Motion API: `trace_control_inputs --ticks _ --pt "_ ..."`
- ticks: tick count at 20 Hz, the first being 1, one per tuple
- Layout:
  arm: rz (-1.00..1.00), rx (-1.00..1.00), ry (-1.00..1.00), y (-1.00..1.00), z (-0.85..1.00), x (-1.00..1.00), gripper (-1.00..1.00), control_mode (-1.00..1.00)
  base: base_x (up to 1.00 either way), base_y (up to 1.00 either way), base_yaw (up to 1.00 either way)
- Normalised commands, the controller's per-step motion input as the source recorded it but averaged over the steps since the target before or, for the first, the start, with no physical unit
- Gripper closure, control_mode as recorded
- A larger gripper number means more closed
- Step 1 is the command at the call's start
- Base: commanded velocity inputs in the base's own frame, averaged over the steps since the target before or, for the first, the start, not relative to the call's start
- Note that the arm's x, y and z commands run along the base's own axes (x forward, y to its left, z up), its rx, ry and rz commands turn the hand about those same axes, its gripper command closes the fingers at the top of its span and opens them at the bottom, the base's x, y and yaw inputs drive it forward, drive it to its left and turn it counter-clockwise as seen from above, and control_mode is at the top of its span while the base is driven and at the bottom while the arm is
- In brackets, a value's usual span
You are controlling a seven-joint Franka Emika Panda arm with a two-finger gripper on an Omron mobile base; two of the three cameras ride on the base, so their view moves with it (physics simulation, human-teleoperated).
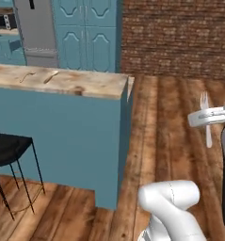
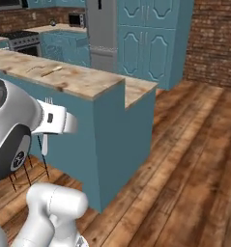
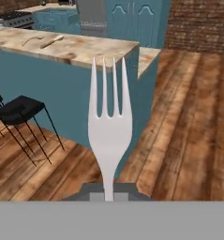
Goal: Pick up the metallic utensils from the counter and place them in the open drawer. Make sure not to pick up any wooden utensils.
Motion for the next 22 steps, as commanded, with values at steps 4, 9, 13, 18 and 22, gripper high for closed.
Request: trace_control_inputs --ticks 4,9,13,18,22 --pt "0.00 0.00 0.00 0.00 0.00 0.00 1.00 1.00 0.09 -1.00 0.51" --pt "0.00 0.00 0.00 0.00 0.00 0.00 1.00 1.00 0.21 -1.00 0.46" --pt "0.00 0.00 0.00 0.00 0.00 0.00 1.00 1.00 0.70 -1.00 0.37" --pt "0.00 0.00 0.00 0.00 0.00 0.00 1.00 1.00 0.70 -1.00 0.29" --pt "0.00 0.00 0.00 0.00 0.00 0.00 1.00 1.00 0.63 -1.00 0.25"
